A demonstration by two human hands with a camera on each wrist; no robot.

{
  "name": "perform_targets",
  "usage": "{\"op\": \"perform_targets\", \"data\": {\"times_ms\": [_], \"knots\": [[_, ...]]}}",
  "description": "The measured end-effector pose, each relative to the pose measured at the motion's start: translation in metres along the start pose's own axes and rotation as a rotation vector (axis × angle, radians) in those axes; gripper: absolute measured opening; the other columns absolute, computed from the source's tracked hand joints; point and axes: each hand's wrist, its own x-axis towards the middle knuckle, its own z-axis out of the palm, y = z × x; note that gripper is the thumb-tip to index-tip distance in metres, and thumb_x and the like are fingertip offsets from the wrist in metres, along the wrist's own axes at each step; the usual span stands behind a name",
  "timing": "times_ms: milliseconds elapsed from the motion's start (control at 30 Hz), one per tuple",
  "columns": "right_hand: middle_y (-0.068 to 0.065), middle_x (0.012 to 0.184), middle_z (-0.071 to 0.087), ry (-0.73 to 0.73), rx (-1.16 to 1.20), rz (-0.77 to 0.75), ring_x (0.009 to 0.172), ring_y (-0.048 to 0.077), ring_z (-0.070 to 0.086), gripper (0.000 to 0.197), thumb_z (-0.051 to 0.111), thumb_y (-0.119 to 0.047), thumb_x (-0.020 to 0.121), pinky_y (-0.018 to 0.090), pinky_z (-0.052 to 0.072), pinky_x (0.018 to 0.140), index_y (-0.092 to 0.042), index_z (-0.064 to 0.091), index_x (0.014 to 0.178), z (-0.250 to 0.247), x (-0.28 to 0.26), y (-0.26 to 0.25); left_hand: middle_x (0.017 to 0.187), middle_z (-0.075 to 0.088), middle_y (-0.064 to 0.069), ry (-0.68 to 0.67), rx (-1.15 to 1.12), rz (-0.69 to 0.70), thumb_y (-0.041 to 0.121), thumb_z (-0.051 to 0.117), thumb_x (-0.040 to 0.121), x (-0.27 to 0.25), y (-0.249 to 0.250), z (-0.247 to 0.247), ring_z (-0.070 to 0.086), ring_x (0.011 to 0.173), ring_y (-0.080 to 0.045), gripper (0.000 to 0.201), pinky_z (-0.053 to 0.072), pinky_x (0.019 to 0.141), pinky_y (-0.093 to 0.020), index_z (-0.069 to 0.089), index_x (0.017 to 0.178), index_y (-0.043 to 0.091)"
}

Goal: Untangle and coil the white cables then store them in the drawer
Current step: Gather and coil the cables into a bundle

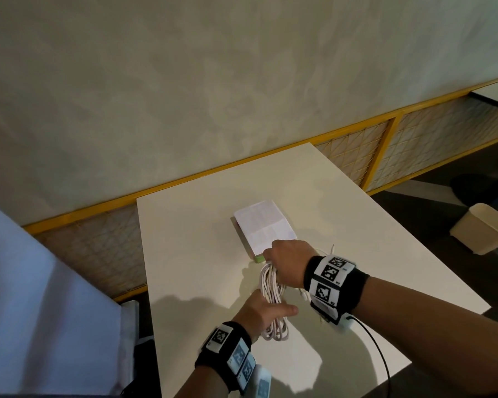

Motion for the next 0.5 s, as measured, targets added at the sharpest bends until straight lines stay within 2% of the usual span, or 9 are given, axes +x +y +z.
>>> {"op": "perform_targets", "data": {"times_ms": [100,133,200,267,367,433,500], "knots": [[0.011,0.101,0.064,-0.006,0.047,0.015,0.086,0.032,0.061,0.028,0.049,-0.010,0.078,0.031,0.040,0.063,-0.011,0.060,0.103,-0.004,0.003,0.002,0.063,0.059,0.001,-0.045,-0.016,0.035,0.023,0.076,0.068,0.000,0.005,-0.003,0.054,0.062,-0.018,0.020,0.043,0.063,-0.027,0.065,0.075,0.008],[0.011,0.098,0.066,-0.016,0.070,0.025,0.082,0.031,0.061,0.026,0.049,-0.010,0.076,0.031,0.041,0.062,-0.010,0.061,0.098,-0.005,0.005,0.003,0.066,0.065,0.001,-0.067,-0.016,0.044,0.020,0.074,0.074,-0.002,0.007,-0.004,0.059,0.062,-0.016,0.019,0.045,0.062,-0.025,0.068,0.082,0.003],[0.009,0.097,0.067,-0.041,0.131,0.042,0.084,0.030,0.062,0.029,0.050,-0.011,0.074,0.030,0.044,0.063,-0.012,0.061,0.101,-0.007,0.006,0.006,0.071,0.072,-0.002,-0.123,-0.026,0.047,0.014,0.066,0.086,-0.006,0.012,-0.002,0.062,0.058,-0.013,0.016,0.048,0.054,-0.022,0.066,0.089,-0.001],[0.006,0.095,0.063,-0.072,0.183,0.057,0.084,0.028,0.059,0.035,0.052,-0.013,0.074,0.030,0.042,0.065,-0.017,0.058,0.109,-0.007,0.007,0.008,0.068,0.071,-0.006,-0.166,-0.028,0.047,0.015,0.066,0.085,-0.008,0.011,-0.001,0.055,0.047,-0.017,0.013,0.046,0.045,-0.025,0.061,0.078,0.005],[0.003,0.089,0.059,-0.084,0.230,0.094,0.081,0.025,0.056,0.033,0.053,-0.018,0.076,0.029,0.041,0.065,-0.019,0.057,0.108,-0.005,0.006,0.009,0.055,0.063,-0.002,-0.138,0.011,0.030,0.011,0.077,0.075,-0.005,0.005,0.002,0.057,0.046,-0.018,0.024,0.044,0.042,-0.025,0.054,0.068,0.012],[0.005,0.088,0.064,-0.098,0.287,0.117,0.082,0.028,0.060,0.023,0.051,-0.018,0.076,0.027,0.042,0.063,-0.016,0.061,0.096,0.000,0.007,0.008,0.052,0.060,-0.001,-0.121,0.023,0.011,0.007,0.077,0.074,-0.004,0.005,0.003,0.062,0.049,-0.017,0.027,0.044,0.043,-0.025,0.051,0.072,0.011],[0.005,0.068,0.058,-0.119,0.327,0.150,0.065,0.026,0.057,0.010,0.047,-0.013,0.075,0.022,0.038,0.053,-0.013,0.054,0.067,0.003,0.010,0.007,0.051,0.060,-0.002,-0.116,0.001,0.008,0.006,0.072,0.079,-0.004,0.006,0.004,0.062,0.048,-0.017,0.023,0.043,0.041,-0.024,0.050,0.076,0.010]]}}
